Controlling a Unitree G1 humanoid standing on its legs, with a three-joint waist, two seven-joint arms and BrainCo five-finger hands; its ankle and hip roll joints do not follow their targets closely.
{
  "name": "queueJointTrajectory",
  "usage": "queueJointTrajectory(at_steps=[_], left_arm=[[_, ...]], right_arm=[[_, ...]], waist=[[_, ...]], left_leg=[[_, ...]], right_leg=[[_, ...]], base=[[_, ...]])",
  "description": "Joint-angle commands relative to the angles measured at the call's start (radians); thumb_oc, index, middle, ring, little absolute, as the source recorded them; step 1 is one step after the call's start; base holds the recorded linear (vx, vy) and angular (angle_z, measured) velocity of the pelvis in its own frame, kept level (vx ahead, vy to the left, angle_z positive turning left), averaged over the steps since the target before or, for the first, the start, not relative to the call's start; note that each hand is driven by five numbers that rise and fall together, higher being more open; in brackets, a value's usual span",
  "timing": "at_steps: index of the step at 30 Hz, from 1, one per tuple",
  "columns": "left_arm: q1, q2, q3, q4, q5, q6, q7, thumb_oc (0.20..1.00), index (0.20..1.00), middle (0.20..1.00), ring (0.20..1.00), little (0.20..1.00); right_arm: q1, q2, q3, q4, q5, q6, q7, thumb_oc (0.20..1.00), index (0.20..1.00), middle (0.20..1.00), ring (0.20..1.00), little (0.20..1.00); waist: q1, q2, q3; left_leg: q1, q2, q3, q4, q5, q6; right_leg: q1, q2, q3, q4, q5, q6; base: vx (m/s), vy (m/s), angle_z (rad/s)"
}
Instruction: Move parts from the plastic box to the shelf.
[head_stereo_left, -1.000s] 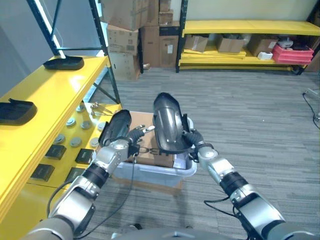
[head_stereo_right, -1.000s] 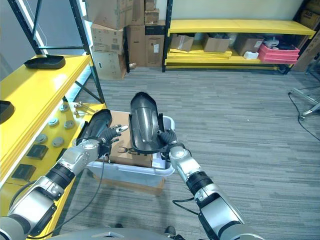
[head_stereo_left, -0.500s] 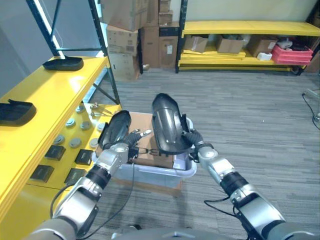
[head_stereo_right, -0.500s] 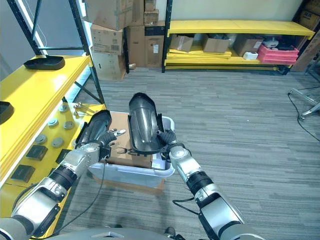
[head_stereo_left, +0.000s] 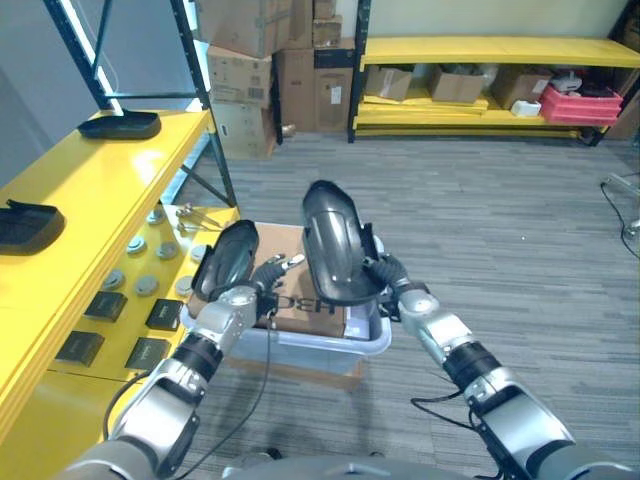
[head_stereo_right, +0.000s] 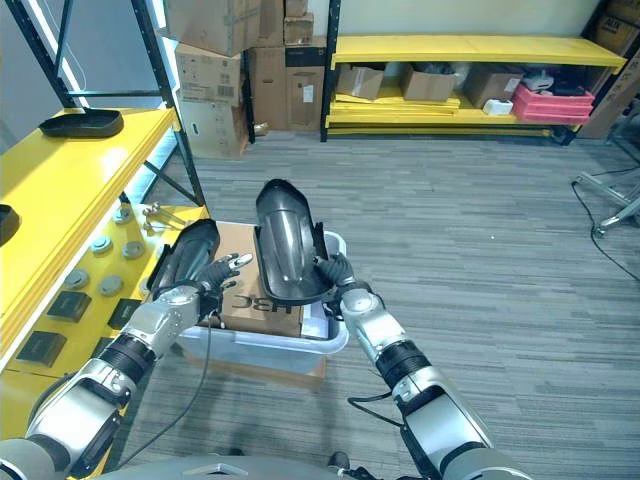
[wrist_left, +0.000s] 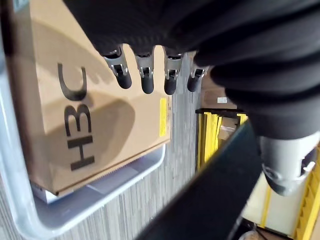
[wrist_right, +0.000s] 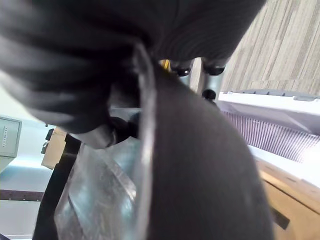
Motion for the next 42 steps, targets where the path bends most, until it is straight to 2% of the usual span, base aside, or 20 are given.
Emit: queueJointTrajectory(at_steps=[1, 6, 11, 13, 18, 21, 27, 30, 32, 35, 40, 41, 42], left_arm=[[-0.1, -0.045, -0.073, 0.0, -0.084, -0.073, -0.017, 1.0, 1.0, 1.0, 1.0, 1.0], [-0.103, -0.065, -0.106, -0.048, -0.146, -0.069, -0.018, 1.0, 1.0, 1.0, 1.0, 1.0], [-0.104, -0.069, -0.135, -0.1, -0.144, -0.064, -0.034, 1.0, 1.0, 1.0, 1.0, 1.0], [-0.104, -0.066, -0.143, -0.116, -0.118, -0.065, -0.047, 1.0, 1.0, 1.0, 1.0, 1.0], [-0.129, -0.028, -0.191, -0.19, 0.057, -0.048, -0.118, 1.0, 1.0, 1.0, 1.0, 1.0], [-0.142, -0.014, -0.225, -0.214, 0.063, -0.038, -0.143, 1.0, 1.0, 1.0, 1.0, 1.0], [-0.149, -0.007, -0.272, -0.268, 0.06, 0.02, -0.111, 1.0, 1.0, 1.0, 1.0, 1.0], [-0.153, -0.009, -0.287, -0.258, 0.057, 0.027, -0.1, 1.0, 1.0, 1.0, 1.0, 1.0], [-0.153, -0.017, -0.289, -0.254, 0.034, 0.056, -0.065, 1.0, 1.0, 1.0, 1.0, 1.0], [-0.15, -0.027, -0.287, -0.238, 0.004, 0.066, -0.041, 1.0, 1.0, 1.0, 1.0, 1.0], [-0.135, -0.05, -0.281, -0.189, -0.016, 0.046, -0.02, 1.0, 1.0, 1.0, 1.0, 1.0], [-0.132, -0.051, -0.283, -0.185, -0.006, 0.033, -0.007, 0.448, 0.448, 0.448, 0.448, 0.448], [-0.129, -0.054, -0.282, -0.182, 0.001, 0.018, 0.009, 0.2, 0.2, 0.2, 0.2, 0.2]], right_arm=[[-0.133, 0.045, 0.016, 0.023, -0.016, -0.046, 0.024, 0.2, 0.2, 0.2, 0.2, 0.2], [-0.142, 0.069, 0.043, 0.045, -0.031, -0.051, 0.026, 0.2, 0.2, 0.2, 0.2, 0.2], [-0.143, 0.073, 0.053, 0.029, -0.018, -0.026, 0.02, 0.2, 0.2, 0.2, 0.2, 0.2], [-0.139, 0.075, 0.055, 0.029, -0.02, -0.026, 0.02, 0.2, 0.2, 0.2, 0.2, 0.2], [-0.129, 0.072, 0.056, 0.021, -0.014, -0.023, 0.029, 0.2, 0.2, 0.2, 0.2, 0.2], [-0.125, 0.073, 0.058, 0.019, -0.006, -0.023, 0.034, 0.2, 0.2, 0.2, 0.2, 0.2], [-0.12, 0.082, 0.072, 0.011, -0.015, -0.026, 0.043, 0.2, 0.2, 0.2, 0.2, 0.2], [-0.128, 0.085, 0.077, 0.013, -0.009, -0.024, 0.042, 0.2, 0.2, 0.2, 0.2, 0.2], [-0.134, 0.091, 0.079, 0.007, -0.006, -0.013, 0.035, 0.2, 0.2, 0.2, 0.2, 0.2], [-0.14, 0.099, 0.083, 0.008, -0.004, -0.006, 0.027, 0.2, 0.2, 0.2, 0.2, 0.2], [-0.14, 0.109, 0.087, 0.023, 0.001, -0.019, 0.017, 0.2, 0.2, 0.2, 0.2, 0.2], [-0.139, 0.112, 0.089, 0.023, 0.002, -0.022, 0.011, 0.2, 0.2, 0.2, 0.2, 0.2], [-0.142, 0.114, 0.089, 0.021, 0.007, -0.019, 0.007, 0.2, 0.2, 0.2, 0.2, 0.2]], waist=[[0.037, -0.03, -0.032], [0.04, -0.029, -0.029], [0.039, -0.03, -0.027], [0.038, -0.03, -0.027], [0.032, -0.032, -0.03], [0.025, -0.032, -0.031], [0.017, -0.031, -0.034], [0.016, -0.031, -0.035], [0.015, -0.031, -0.035], [0.016, -0.03, -0.034], [0.018, -0.03, -0.035], [0.019, -0.03, -0.034], [0.019, -0.031, -0.032]], left_leg=[[-0.06, 0.063, -0.081, 0.063, -0.058, -0.051], [-0.062, 0.063, -0.084, 0.065, -0.059, -0.052], [-0.06, 0.061, -0.084, 0.062, -0.06, -0.052], [-0.059, 0.061, -0.083, 0.061, -0.06, -0.051], [-0.055, 0.06, -0.08, 0.056, -0.06, -0.052], [-0.053, 0.061, -0.077, 0.054, -0.06, -0.052], [-0.048, 0.06, -0.071, 0.052, -0.06, -0.051], [-0.046, 0.061, -0.07, 0.052, -0.06, -0.05], [-0.045, 0.062, -0.07, 0.051, -0.059, -0.051], [-0.044, 0.062, -0.071, 0.051, -0.059, -0.051], [-0.045, 0.062, -0.074, 0.052, -0.058, -0.051], [-0.045, 0.061, -0.075, 0.052, -0.058, -0.051], [-0.045, 0.061, -0.077, 0.053, -0.059, -0.051]], right_leg=[[0.02, -0.133, -0.051, 0.054, -0.058, 0.127], [0.019, -0.134, -0.054, 0.057, -0.058, 0.128], [0.019, -0.135, -0.055, 0.058, -0.058, 0.129], [0.02, -0.135, -0.055, 0.058, -0.059, 0.129], [0.02, -0.133, -0.05, 0.058, -0.06, 0.131], [0.019, -0.132, -0.045, 0.058, -0.061, 0.133], [0.02, -0.131, -0.041, 0.059, -0.063, 0.133], [0.019, -0.131, -0.039, 0.061, -0.064, 0.134], [0.02, -0.13, -0.039, 0.062, -0.064, 0.134], [0.02, -0.13, -0.038, 0.064, -0.065, 0.134], [0.022, -0.13, -0.039, 0.064, -0.065, 0.133], [0.022, -0.129, -0.039, 0.064, -0.065, 0.133], [0.021, -0.129, -0.038, 0.065, -0.066, 0.132]], base=[[0.0, 0.0, 0.0], [0.0, 0.0, 0.0], [0.0, 0.0, 0.0], [0.0, 0.0, 0.0], [0.0, 0.0, 0.0], [0.0, 0.0, 0.0], [0.0, 0.0, 0.0], [0.0, 0.0, 0.0], [0.0, 0.0, 0.0], [0.0, 0.0, 0.0], [0.0, 0.0, 0.0], [0.0, 0.0, 0.0], [0.0, 0.0, 0.0]])
